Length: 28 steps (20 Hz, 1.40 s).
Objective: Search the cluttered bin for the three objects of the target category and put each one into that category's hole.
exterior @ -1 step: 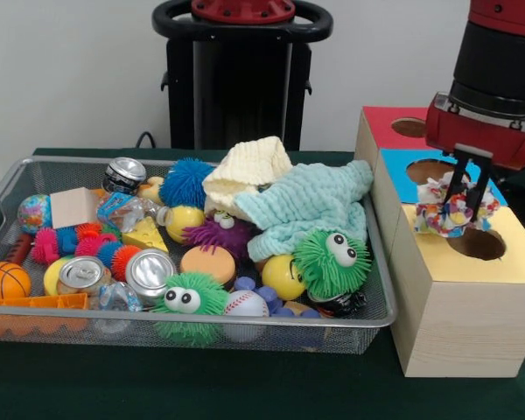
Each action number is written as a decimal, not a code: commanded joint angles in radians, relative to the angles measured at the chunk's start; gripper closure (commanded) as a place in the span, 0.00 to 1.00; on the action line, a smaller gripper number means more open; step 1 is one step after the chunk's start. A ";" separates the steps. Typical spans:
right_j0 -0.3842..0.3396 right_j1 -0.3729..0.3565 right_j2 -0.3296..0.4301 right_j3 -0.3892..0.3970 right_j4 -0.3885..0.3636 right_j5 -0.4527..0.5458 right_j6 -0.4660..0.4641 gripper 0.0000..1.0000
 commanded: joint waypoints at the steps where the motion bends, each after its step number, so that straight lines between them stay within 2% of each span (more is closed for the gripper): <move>1: 0.012 0.034 0.075 0.059 0.049 0.000 0.311 1.00; 13: 0.020 0.070 0.082 0.046 0.081 -0.039 0.313 1.00; 28: 0.012 0.122 0.077 -0.017 0.109 -0.037 0.302 1.00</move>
